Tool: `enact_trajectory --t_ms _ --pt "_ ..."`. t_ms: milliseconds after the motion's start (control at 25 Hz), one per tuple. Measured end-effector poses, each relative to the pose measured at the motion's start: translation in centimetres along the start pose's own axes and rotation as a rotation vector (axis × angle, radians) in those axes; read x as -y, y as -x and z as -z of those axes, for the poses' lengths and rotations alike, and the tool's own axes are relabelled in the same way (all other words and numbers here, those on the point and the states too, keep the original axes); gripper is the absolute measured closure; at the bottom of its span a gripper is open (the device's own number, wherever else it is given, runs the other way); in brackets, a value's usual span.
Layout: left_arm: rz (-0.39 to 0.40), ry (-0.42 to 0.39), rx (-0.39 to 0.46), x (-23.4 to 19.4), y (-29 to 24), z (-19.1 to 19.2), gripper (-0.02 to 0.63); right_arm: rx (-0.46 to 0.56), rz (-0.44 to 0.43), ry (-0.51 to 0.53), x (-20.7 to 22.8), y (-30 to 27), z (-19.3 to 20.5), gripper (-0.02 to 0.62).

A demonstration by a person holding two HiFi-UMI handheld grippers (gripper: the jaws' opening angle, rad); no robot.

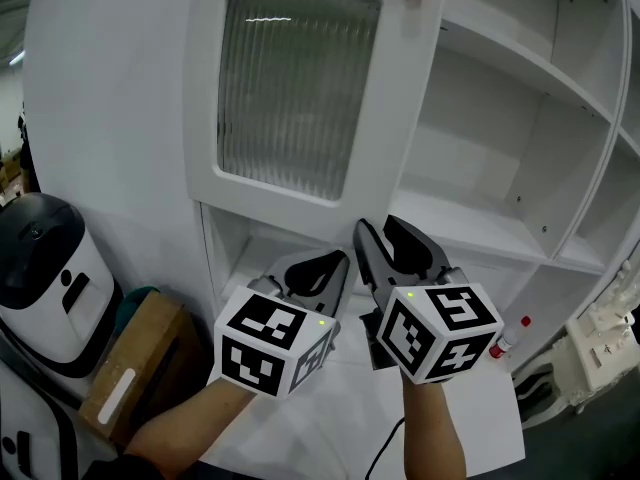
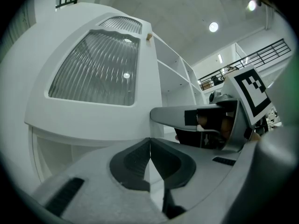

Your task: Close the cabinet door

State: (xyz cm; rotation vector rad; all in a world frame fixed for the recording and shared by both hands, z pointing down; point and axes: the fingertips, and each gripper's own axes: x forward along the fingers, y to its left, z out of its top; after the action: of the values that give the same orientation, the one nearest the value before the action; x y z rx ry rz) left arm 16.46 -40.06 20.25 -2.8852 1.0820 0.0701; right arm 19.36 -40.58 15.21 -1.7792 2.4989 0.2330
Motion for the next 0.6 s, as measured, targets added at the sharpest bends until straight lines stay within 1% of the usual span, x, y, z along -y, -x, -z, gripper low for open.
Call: enact_trajectory --t_ms 440,520,600 --pt "-0.025 -0.004 -0.02 -0.8 -0.5 0.8 0.592 0.013 0.013 -0.004 1.2 -1.5 0.4 0.449" --pt "-0.033 -0.003 -0.022 -1.1 -0.5 0.9 0.592 0.022 0.031 0.003 1.5 -1.7 0.4 0.448" --pt "-0.041 -0.001 -0.024 -1.5 -0.3 1.1 0.592 0.034 0.063 0.031 1.7 -2.0 0.4 0.446"
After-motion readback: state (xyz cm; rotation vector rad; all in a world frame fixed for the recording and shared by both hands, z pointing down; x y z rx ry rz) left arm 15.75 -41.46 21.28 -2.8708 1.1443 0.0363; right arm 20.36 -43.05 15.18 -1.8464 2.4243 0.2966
